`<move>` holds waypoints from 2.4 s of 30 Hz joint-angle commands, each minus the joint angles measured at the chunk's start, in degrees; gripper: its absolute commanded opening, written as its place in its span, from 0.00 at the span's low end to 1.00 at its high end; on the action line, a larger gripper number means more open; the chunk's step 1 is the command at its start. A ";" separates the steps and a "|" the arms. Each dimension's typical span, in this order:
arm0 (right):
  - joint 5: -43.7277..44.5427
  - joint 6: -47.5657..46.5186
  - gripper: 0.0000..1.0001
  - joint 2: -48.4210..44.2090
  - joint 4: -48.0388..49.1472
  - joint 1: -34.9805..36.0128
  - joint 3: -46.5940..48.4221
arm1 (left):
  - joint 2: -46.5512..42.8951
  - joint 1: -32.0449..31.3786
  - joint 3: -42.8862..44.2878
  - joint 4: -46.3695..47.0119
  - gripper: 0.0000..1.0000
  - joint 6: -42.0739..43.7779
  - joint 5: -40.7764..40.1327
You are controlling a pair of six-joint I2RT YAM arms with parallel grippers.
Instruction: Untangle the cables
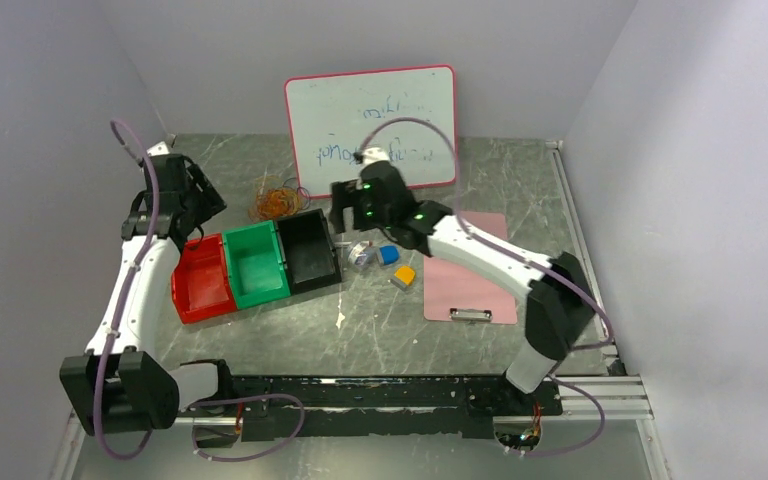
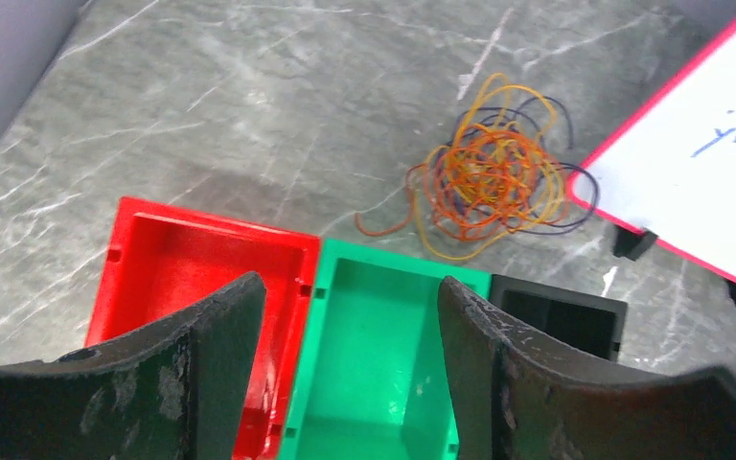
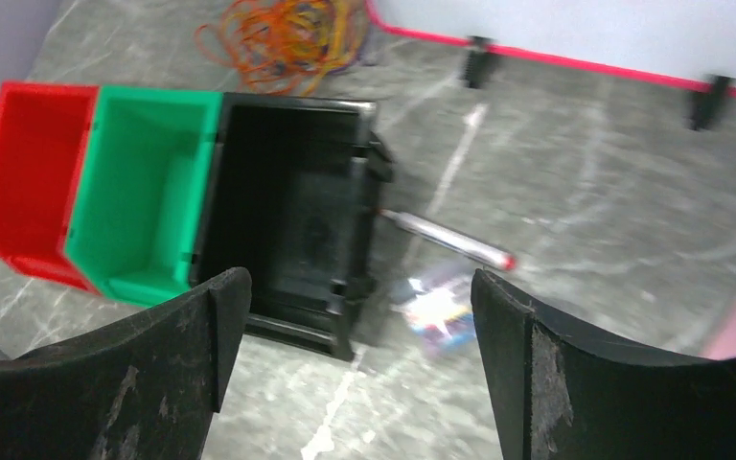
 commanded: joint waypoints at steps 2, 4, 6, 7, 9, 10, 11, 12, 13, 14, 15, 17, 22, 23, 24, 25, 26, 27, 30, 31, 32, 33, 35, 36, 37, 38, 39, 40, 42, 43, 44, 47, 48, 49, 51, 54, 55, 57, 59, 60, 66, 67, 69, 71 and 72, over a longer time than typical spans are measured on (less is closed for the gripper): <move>2.11 0.63 0.88 10.35 2.33 7.83 8.65 | -4.31 3.32 -4.00 2.99 0.71 1.62 -3.64; 3.04 0.65 0.88 14.57 2.68 10.30 12.84 | -5.89 4.11 -5.91 3.98 0.71 1.85 -4.44; 4.23 0.62 0.88 18.81 2.74 12.34 16.59 | -7.23 4.47 -7.72 5.34 0.71 2.06 -4.97; 4.53 0.76 0.88 21.05 2.61 13.17 18.61 | -7.70 4.57 -8.34 5.86 0.71 2.16 -5.17; 5.78 1.30 0.87 25.49 2.16 14.74 22.06 | -8.42 4.60 -9.38 6.48 0.71 2.03 -5.84; 6.71 1.81 0.87 27.50 1.74 15.27 23.70 | -8.73 4.60 -9.79 6.72 0.72 1.93 -6.19; 7.57 2.37 0.87 29.28 1.23 15.69 25.25 | -9.07 4.60 -10.18 7.04 0.72 1.96 -6.53; 8.38 2.89 0.87 31.05 0.66 16.10 26.80 | -9.30 4.66 -10.47 7.23 0.72 1.87 -6.81; 9.51 3.47 0.87 32.59 0.12 16.41 28.22 | -9.43 4.67 -10.32 7.04 0.72 1.71 -7.03; 10.53 3.97 0.87 33.94 -0.38 16.75 29.39 | -9.73 4.68 -10.18 6.65 0.72 1.54 -7.15; 11.74 4.27 0.87 35.22 -0.70 17.05 30.32 | -10.06 4.69 -10.35 6.75 0.72 1.48 -7.20; 13.66 4.54 0.86 37.33 -0.97 17.38 31.95 | -10.48 4.69 -10.51 6.73 0.72 1.39 -7.21; 16.07 3.49 0.78 42.60 -3.03 17.82 36.59 | -11.09 4.68 -10.60 6.83 0.72 1.30 -6.93; 16.48 3.10 0.77 43.37 -3.49 17.86 37.45 | -11.11 4.69 -10.60 6.84 0.72 1.30 -6.92; 16.88 2.85 0.74 43.95 -3.72 17.89 38.24 | -11.16 4.69 -10.60 6.82 0.72 1.30 -6.91; 17.12 2.53 0.72 44.46 -3.92 17.91 38.62 | -11.17 4.69 -10.60 6.83 0.72 1.34 -6.83; 17.27 2.23 0.69 44.83 -3.88 17.91 38.98 | -11.24 4.69 -10.63 6.87 0.72 1.38 -6.74; 17.48 2.04 0.65 45.18 -4.08 17.95 39.21 | -11.25 4.74 -10.75 6.84 0.72 1.40 -6.65; 17.97 1.89 0.59 46.09 -4.93 18.00 40.13 | -11.30 4.85 -10.80 6.83 0.72 1.47 -6.49; 18.02 1.95 0.57 46.20 -5.12 18.04 40.26 | -11.35 4.94 -10.79 6.85 0.72 1.47 -6.50; 18.00 1.93 0.55 46.18 -5.29 18.08 40.26 | -11.29 5.01 -10.78 6.86 0.72 1.47 -6.47; 17.92 1.96 0.53 46.03 -5.31 18.08 40.18 | -11.32 5.18 -10.77 6.89 0.72 1.47 -6.34; 17.87 2.04 0.49 45.56 -5.35 18.24 40.14 | -11.38 5.43 -10.77 6.92 0.72 1.47 -6.06; 17.76 2.07 0.47 45.36 -5.29 18.28 40.02 | -11.45 5.45 -10.77 6.92 0.72 1.47 -5.92; 17.56 2.15 0.45 45.03 -5.02 18.26 39.86 | -11.54 5.44 -10.85 6.97 0.72 1.47 -5.81; 17.33 2.18 0.42 44.70 -4.80 18.26 39.54 | -11.69 5.47 -10.93 7.00 0.72 1.47 -5.72; 16.90 2.37 0.38 44.44 -4.53 18.26 39.26 | -11.76 5.41 -10.94 6.89 0.72 1.47 -5.76; 16.44 2.45 0.34 44.16 -4.30 18.27 39.06 | -11.81 5.47 -11.01 6.88 0.72 1.47 -5.76; 15.45 2.56 0.27 43.78 -4.13 18.26 38.99 | -11.67 5.40 -10.93 6.91 0.72 1.47 -5.68; 14.98 2.60 0.24 43.54 -4.08 18.26 38.92 | -11.62 5.47 -10.78 6.77 0.71 1.55 -5.67; 14.56 2.58 0.20 43.28 -4.11 18.26 38.86 | -11.68 5.48 -10.71 6.64 0.71 1.68 -5.74; 13.61 2.49 0.13 42.10 -4.66 18.26 38.44 | -12.14 5.48 -10.11 6.53 0.70 2.03 -7.22; 13.34 2.39 0.10 41.26 -4.70 18.27 38.01 | -12.12 5.47 -9.58 6.36 0.71 2.08 -7.80; 13.03 2.32 0.08 40.42 -4.53 18.26 37.41 | -12.07 5.40 -8.68 5.56 0.71 2.02 -8.34; 12.84 2.11 0.05 38.23 -3.63 18.27 36.04 | -11.98 5.44 -6.61 4.32 0.70 1.92 -8.69; 13.06 1.62 0.03 35.26 -2.70 18.30 35.31 | -12.01 5.42 -3.26 2.54 0.70 1.85 -9.37; 13.04 1.32 0.03 34.53 -2.64 18.25 35.49 | -12.01 5.47 -2.24 1.94 0.70 1.83 -9.51; 13.29 0.95 0.02 33.14 -2.70 18.27 36.09 | -12.01 5.41 0.37 0.58 0.71 1.89 -9.28; 13.76 0.72 0.00 31.90 -3.00 18.26 36.86 | -12.10 5.44 4.07 -1.01 0.71 2.27 -8.67; 14.17 0.45 0.00 31.33 -3.26 18.26 37.14 | -12.26 5.40 5.53 -1.74 0.71 2.53 -8.58; 15.58 0.42 0.00 26.55 -4.40 16.74 35.04 | -12.97 5.48 11.93 -3.85 0.73 4.33 -9.41; 16.09 0.48 0.00 25.20 -4.39 16.05 33.71 | -13.09 5.48 12.20 -3.77 0.73 4.45 -9.18; 17.41 0.64 0.00 21.52 -4.37 14.51 30.44 | -13.05 5.40 11.78 -3.20 0.73 4.48 -8.14; 18.35 1.23 0.00 17.33 -4.31 12.22 26.19 | -12.89 5.47 10.68 -2.55 0.73 4.17 -6.80; 18.38 1.57 0.00 14.95 -4.24 10.95 23.84 | -12.65 5.48 9.98 -2.16 0.73 4.10 -6.02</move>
